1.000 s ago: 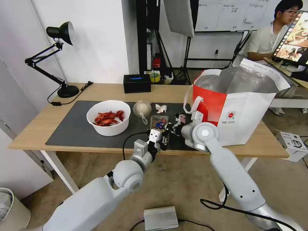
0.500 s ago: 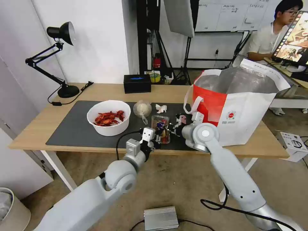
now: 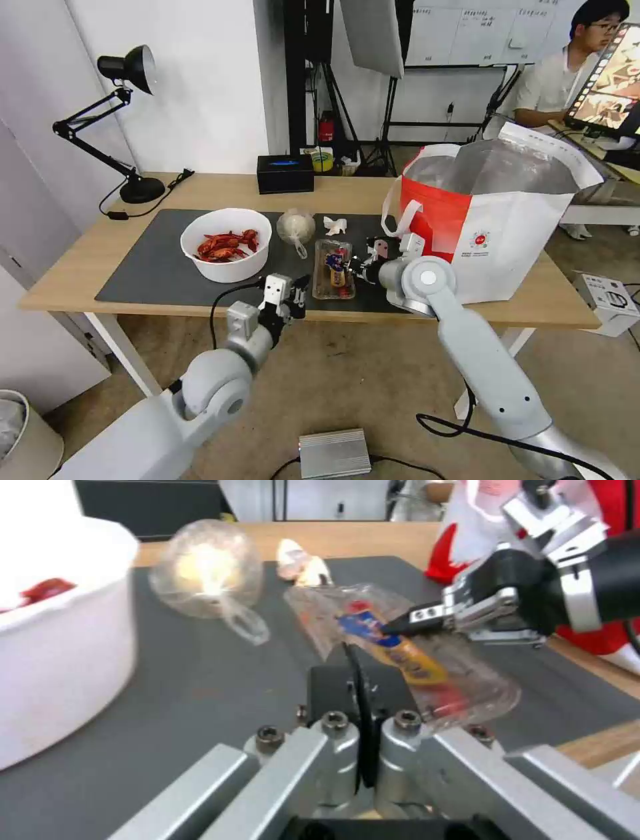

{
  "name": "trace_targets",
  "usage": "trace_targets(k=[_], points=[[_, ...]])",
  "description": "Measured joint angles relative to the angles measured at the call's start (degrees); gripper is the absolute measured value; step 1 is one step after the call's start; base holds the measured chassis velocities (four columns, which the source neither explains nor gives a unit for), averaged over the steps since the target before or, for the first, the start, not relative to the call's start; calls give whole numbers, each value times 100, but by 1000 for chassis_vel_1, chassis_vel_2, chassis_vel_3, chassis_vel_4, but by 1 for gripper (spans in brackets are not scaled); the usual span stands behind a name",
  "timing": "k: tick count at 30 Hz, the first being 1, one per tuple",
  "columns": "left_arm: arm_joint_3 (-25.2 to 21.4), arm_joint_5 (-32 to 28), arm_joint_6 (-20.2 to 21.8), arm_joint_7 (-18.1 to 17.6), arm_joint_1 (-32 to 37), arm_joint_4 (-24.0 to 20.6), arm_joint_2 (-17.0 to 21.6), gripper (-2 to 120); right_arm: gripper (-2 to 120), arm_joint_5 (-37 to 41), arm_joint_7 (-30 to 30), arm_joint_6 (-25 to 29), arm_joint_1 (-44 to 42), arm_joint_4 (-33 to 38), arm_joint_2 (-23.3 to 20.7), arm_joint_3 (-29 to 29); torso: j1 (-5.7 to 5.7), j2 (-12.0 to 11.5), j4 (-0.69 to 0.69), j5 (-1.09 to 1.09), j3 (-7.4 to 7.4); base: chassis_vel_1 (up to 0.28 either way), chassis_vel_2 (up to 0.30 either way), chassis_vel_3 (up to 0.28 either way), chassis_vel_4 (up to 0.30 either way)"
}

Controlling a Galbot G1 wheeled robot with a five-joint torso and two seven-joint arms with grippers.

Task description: Pick up the trash from the table and place it into the takeout bag.

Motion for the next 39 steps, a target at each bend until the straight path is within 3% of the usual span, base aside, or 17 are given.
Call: trace_targets(k=[8, 10, 13, 16, 22, 25, 29, 39], points=[[-549, 148, -8, -39, 534, -357, 65, 26, 0, -198, -112, 32, 25, 242, -58, 37, 0, 0, 0, 1, 0, 0, 0, 0, 0], [-685, 230, -14, -98, 761, -511, 46, 37, 0, -269, -163, 75, 16, 407, -120, 89, 0, 0, 0, 1, 0, 0, 0, 0, 0], [-710, 260, -16, -118, 816, -548, 38, 40, 0, -292, -184, 83, 13, 463, -146, 102, 0, 0, 1, 1, -1, 0, 0, 0, 0], [-810, 314, -18, -189, 948, -677, 27, 59, 0, -415, -280, 109, 5, 756, -286, 119, 0, 0, 0, 1, -1, 0, 0, 0, 0], [-885, 311, -18, -225, 1003, -738, 23, 76, 0, -422, -308, 134, 19, 908, -380, 125, 0, 0, 1, 1, -1, 0, 0, 0, 0], [-904, 311, -18, -240, 1029, -744, 2, 91, 0, -421, -387, 151, 58, 973, -449, 176, 0, 0, 0, 1, -1, 0, 0, 0, 0], [-907, 313, -18, -263, 1031, -727, -62, 99, 0, -401, -531, 193, 178, 1074, -574, 224, 0, 0, 0, 1, -1, 0, 0, 0, 0], [-880, 333, -15, -293, 1026, -705, -115, 100, 0, -348, -622, 291, 770, 1406, -795, 280, 0, 1, 1, 1, -1, 0, 0, 0, 0]])
